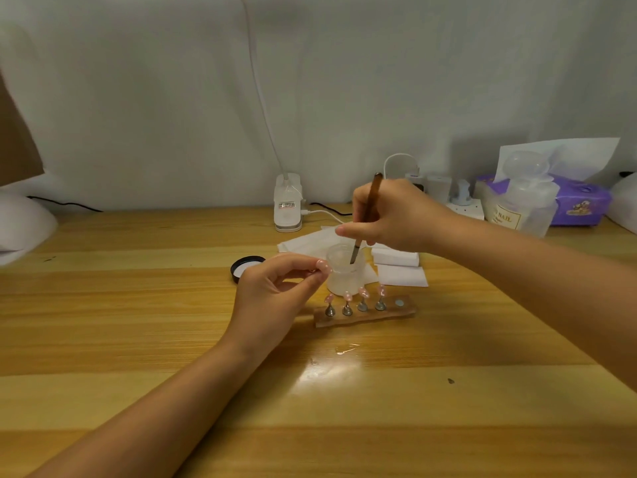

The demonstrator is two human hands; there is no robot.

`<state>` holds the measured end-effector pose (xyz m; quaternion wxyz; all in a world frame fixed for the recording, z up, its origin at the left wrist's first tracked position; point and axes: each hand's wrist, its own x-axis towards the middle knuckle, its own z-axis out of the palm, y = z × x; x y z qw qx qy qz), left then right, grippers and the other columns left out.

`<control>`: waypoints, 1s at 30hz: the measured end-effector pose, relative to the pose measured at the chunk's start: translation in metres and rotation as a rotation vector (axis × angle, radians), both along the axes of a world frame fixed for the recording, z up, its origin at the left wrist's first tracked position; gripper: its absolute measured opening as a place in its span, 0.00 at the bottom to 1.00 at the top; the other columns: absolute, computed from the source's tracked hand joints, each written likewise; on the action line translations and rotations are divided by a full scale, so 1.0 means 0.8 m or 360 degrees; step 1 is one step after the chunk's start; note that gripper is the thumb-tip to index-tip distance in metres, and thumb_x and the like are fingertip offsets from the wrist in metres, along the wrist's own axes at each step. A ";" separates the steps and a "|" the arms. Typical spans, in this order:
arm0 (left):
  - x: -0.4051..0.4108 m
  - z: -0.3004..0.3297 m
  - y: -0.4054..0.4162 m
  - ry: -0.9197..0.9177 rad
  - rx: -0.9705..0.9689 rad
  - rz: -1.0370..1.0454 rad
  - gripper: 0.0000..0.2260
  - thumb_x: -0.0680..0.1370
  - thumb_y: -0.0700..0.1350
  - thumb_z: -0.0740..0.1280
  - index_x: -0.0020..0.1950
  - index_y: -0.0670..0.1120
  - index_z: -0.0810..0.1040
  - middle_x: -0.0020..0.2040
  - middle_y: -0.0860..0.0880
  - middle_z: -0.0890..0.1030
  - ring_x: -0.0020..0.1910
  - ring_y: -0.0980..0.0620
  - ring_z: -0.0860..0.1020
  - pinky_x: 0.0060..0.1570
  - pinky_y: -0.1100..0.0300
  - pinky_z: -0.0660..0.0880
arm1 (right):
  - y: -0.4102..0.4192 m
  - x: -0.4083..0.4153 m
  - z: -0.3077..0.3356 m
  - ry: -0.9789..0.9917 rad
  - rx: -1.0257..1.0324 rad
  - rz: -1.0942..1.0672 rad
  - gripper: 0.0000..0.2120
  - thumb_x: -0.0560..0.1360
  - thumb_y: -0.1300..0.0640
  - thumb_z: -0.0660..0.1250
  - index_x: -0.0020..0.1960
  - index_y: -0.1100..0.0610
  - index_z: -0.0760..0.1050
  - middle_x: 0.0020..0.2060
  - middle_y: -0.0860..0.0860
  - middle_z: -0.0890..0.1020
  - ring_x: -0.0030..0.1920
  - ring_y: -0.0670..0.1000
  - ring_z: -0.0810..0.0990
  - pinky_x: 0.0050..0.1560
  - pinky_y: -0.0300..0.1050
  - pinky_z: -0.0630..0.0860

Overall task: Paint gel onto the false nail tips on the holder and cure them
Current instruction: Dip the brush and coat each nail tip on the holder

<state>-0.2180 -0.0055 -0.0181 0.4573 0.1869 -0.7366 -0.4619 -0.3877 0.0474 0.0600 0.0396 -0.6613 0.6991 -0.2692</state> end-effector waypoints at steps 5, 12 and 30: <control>0.000 0.000 -0.002 -0.0030 -0.0026 0.0019 0.10 0.69 0.38 0.71 0.41 0.53 0.82 0.42 0.54 0.84 0.44 0.58 0.81 0.42 0.70 0.75 | -0.016 0.008 0.003 0.0163 0.0211 0.0035 0.15 0.75 0.48 0.65 0.39 0.60 0.74 0.31 0.51 0.77 0.31 0.45 0.76 0.36 0.38 0.72; 0.000 0.000 -0.003 -0.0051 -0.0022 0.0022 0.10 0.70 0.38 0.71 0.42 0.53 0.82 0.42 0.55 0.83 0.44 0.59 0.81 0.43 0.70 0.75 | -0.027 0.003 0.007 0.0023 0.0306 -0.0049 0.16 0.76 0.47 0.63 0.34 0.55 0.70 0.25 0.45 0.76 0.29 0.43 0.74 0.32 0.35 0.68; -0.001 -0.001 -0.003 -0.0036 0.0005 0.0020 0.13 0.70 0.37 0.71 0.40 0.56 0.82 0.43 0.58 0.84 0.44 0.60 0.81 0.43 0.71 0.74 | 0.007 -0.032 -0.010 -0.1232 -0.0154 -0.0425 0.14 0.76 0.48 0.64 0.36 0.56 0.73 0.21 0.47 0.77 0.20 0.41 0.71 0.29 0.36 0.71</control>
